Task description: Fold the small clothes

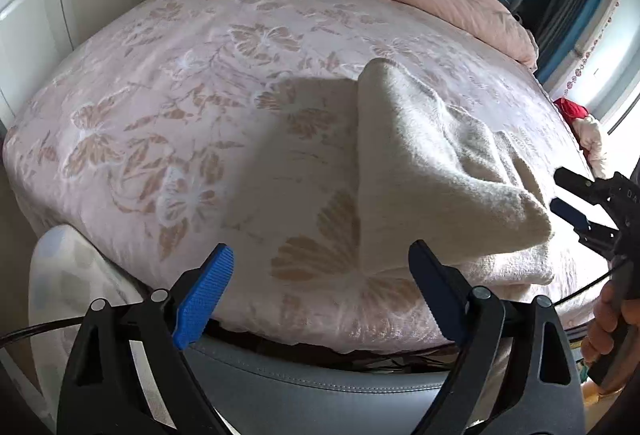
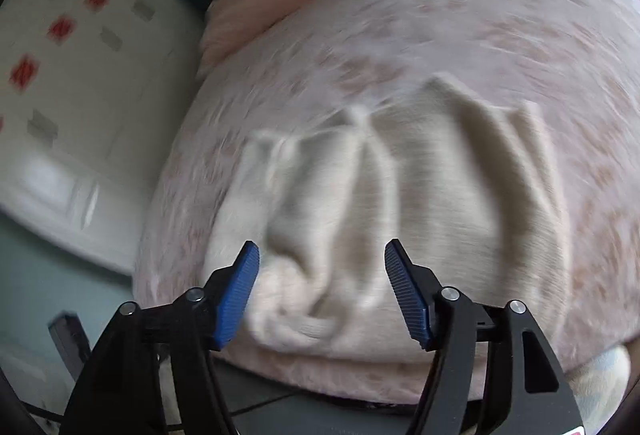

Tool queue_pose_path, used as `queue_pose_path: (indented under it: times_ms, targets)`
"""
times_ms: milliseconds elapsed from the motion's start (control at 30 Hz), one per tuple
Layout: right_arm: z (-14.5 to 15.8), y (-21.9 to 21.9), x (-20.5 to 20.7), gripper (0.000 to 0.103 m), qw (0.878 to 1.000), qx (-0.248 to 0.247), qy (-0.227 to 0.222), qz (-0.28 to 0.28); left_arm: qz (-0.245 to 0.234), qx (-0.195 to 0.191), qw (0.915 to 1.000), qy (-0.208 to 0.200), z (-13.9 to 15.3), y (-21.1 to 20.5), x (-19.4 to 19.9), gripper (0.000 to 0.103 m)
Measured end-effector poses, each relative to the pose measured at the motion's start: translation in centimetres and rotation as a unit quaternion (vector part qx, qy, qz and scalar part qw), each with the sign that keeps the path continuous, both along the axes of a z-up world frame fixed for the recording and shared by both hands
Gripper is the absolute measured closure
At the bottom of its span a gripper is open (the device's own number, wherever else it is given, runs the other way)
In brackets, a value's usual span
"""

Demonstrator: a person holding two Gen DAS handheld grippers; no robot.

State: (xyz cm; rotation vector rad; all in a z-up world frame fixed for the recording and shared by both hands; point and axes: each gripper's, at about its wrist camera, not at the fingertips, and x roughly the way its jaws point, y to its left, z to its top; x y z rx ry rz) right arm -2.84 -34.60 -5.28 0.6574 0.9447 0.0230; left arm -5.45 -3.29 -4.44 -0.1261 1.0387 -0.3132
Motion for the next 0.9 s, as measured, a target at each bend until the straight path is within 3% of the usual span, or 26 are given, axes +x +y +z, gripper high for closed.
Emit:
queue_pose_path:
  times_ms: [67,133,167,200,233,333,433,533,600,667,700,800,900]
  targets:
    - [-1.6,1.3,2.2,0.028,0.999,-0.005,0.032,0.031,0.004,-0.008,0.9999,0.004,0.0,0.1,0.0,0.016]
    - [-3.5,2.2,3.8,0.034,0.998,0.009,0.059,0.033,0.003,-0.011,0.9999,-0.002,0.4,0.2,-0.2,0.016]
    - [-4.7,2.6,4.5,0.072,0.997,0.032,0.065,0.04,0.001,-0.009,0.9999,-0.008,0.6,0.3,-0.4,0.016]
    - [-5.1,3.0,4.9,0.085,0.995,0.051,0.065,0.048,0.001,-0.007,0.9999,-0.011,0.8,0.4,-0.6,0.016]
    - [-4.7,3.2,4.9,0.086,0.996,0.052,0.059,0.048,0.002,-0.005,0.9999,-0.014,0.9,0.6,-0.7,0.016]
    - [2.1,2.7,3.3,0.088,0.998,-0.006,-0.048,0.031,0.013,-0.002,0.9997,-0.019,1.1,1.7,-0.8,0.016]
    - [4.5,0.2,1.2,0.088,0.996,-0.059,-0.069,-0.002,0.026,-0.005,0.9996,-0.013,0.5,2.5,-0.5,0.016]
    - [0.2,-1.6,1.8,0.084,0.997,-0.079,0.004,-0.008,0.024,-0.012,0.9996,-0.002,-0.3,2.3,-0.3,0.016]
    - [-4.4,-2.0,2.3,0.068,0.996,-0.055,0.069,-0.006,0.014,-0.012,0.9998,0.004,-0.6,1.7,-0.3,0.016]
    - [-4.6,-1.3,1.6,0.057,0.997,-0.047,0.053,-0.019,0.002,-0.011,0.9999,0.004,-0.6,1.2,-0.5,0.016]
    - [-3.8,-0.9,1.4,0.045,0.997,-0.055,0.041,-0.024,-0.003,-0.009,1.0,0.0,-0.4,1.1,-0.8,0.016]
    - [-2.2,0.3,1.0,0.031,0.996,-0.073,0.026,-0.033,-0.007,-0.006,0.9999,-0.008,-0.2,1.1,-1.2,0.014]
    - [-3.6,0.2,0.6,0.028,0.997,-0.057,0.056,-0.019,-0.004,-0.008,1.0,0.002,-0.7,1.0,-0.9,0.014]
